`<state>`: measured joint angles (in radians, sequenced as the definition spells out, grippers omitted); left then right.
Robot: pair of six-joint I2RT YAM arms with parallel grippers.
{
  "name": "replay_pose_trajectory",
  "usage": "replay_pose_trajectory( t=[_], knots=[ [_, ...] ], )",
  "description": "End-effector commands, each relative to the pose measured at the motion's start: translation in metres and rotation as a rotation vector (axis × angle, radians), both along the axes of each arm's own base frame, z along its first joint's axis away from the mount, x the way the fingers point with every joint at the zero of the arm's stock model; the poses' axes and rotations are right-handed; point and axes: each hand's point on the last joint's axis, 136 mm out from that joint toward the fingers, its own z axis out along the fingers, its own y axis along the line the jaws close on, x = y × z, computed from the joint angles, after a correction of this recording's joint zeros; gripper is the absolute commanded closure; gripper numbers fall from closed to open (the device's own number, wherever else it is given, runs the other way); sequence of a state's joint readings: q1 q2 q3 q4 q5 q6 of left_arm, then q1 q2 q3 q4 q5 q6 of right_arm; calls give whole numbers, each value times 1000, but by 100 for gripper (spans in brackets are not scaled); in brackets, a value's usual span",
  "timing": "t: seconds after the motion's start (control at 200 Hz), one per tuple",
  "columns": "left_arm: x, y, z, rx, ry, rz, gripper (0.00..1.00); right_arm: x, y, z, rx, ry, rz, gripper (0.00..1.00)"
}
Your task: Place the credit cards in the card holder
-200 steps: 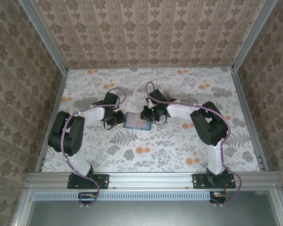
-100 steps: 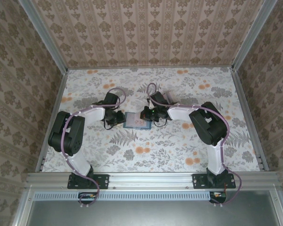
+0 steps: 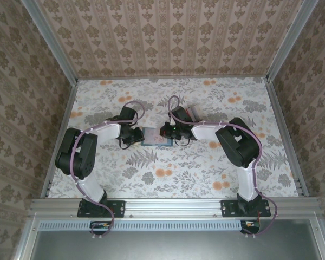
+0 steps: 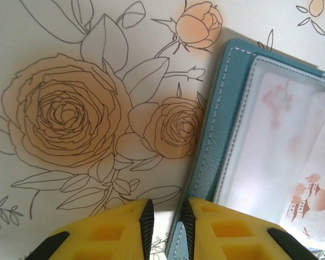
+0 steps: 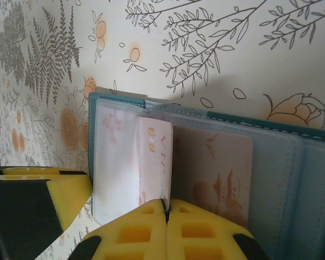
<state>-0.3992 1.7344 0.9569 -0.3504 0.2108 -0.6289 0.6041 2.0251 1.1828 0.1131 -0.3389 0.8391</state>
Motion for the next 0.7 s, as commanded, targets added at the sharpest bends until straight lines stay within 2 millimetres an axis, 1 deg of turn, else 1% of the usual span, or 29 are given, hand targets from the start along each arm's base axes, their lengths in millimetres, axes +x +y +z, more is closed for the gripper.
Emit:
replay_pose_trajectory(
  t=[0.0,0.2,0.35,0.41,0.52,0.695],
  knots=[
    [-26,-21,-27,-28,104,-56,74,-10,-10,-35,-87,53,-30,100],
    [-24,-21,-27,-26,105,-55,76,-11,-5,-33,-82,47,-26,100],
    [-26,-20,-27,-26,104,-54,79,-12,-12,-36,-94,38,-58,100],
    [-25,-20,-27,-27,104,-53,80,-11,-15,-40,-100,46,-66,100],
    [-25,-21,-27,-31,102,-56,81,-9,-7,-45,-56,66,-58,100],
    [-25,-21,-27,-30,99,-57,81,-12,3,-39,-77,50,-20,100]
  ],
)
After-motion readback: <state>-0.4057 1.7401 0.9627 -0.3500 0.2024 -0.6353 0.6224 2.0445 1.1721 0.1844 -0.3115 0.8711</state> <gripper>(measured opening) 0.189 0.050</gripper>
